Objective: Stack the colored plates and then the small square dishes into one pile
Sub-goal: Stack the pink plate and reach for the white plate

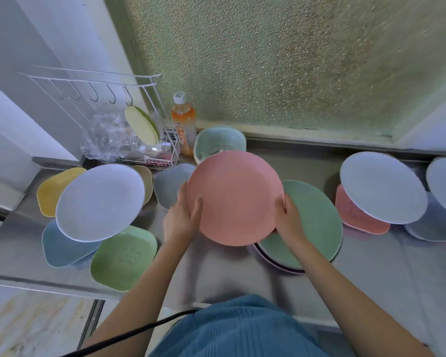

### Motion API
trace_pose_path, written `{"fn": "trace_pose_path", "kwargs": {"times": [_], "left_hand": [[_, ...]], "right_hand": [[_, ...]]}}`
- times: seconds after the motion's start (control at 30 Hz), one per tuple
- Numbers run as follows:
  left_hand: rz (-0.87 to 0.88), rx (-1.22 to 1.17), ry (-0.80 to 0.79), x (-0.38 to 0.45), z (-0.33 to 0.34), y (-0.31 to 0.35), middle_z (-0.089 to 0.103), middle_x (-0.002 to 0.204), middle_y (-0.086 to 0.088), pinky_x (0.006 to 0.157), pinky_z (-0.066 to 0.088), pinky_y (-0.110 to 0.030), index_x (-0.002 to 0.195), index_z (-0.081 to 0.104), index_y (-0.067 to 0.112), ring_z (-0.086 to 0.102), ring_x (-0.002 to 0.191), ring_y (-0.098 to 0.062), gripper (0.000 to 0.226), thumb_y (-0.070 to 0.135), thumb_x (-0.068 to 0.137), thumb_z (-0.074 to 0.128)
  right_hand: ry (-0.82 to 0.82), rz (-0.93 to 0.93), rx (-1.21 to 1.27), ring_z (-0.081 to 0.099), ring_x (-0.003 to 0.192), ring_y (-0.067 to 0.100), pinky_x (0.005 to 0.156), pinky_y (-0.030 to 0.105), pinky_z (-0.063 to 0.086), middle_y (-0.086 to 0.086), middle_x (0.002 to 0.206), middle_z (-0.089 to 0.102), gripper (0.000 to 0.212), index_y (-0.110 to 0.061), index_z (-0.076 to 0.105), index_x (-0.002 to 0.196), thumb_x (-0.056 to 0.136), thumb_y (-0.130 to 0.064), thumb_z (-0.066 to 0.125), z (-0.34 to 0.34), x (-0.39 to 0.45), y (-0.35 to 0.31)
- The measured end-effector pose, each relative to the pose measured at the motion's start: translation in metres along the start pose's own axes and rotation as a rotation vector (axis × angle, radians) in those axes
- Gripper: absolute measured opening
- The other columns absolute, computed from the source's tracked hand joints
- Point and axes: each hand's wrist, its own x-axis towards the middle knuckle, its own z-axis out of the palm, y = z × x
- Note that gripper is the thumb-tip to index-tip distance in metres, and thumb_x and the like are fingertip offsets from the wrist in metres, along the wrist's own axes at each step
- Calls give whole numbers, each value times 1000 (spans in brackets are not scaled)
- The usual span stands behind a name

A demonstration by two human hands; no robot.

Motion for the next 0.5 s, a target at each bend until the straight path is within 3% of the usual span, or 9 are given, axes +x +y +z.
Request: {"fn": "trace_pose_path", "kwargs": {"times": [0.13,0.2,0.27,0.4,0.5], "left_hand": [[47,-10,-107,-10,35,44,66,105,-21,71,48,-44,135,37,15,62,93,-42,39,24,98,32],[66,10,-197,-17,56,59,66,103,-25,75,50,-46,141,31,13,63,91,-42,43,15,99,29],[95,29,-264,-23,75,67,66,102,-27,77,49,-46,145,21,13,63,89,-42,47,11,98,27],[67,164,-345,-29,99,70,66,105,-24,78,47,-43,147,10,19,63,92,-40,51,15,98,25],[78,322,-365,-34,108,72,67,101,-22,78,48,-42,148,4,20,64,91,-41,61,12,94,30]], "right_hand": [[109,5,-61,54,104,20,90,37,44,-6,110,59,35,-27,50,129,99,-28,32,-60,-6,15],[164,-41,-153,49,116,15,97,31,37,-5,125,56,39,-26,45,136,99,-23,32,-86,-10,26],[172,16,-248,51,121,26,98,38,39,2,132,56,41,-25,38,140,99,-28,33,-103,-12,40],[162,67,-484,56,110,36,88,40,44,12,124,61,44,-24,36,142,98,-28,36,-125,-12,64],[148,74,-545,56,111,37,89,42,44,13,124,60,46,-28,33,144,98,-28,36,-132,-8,72]]}}
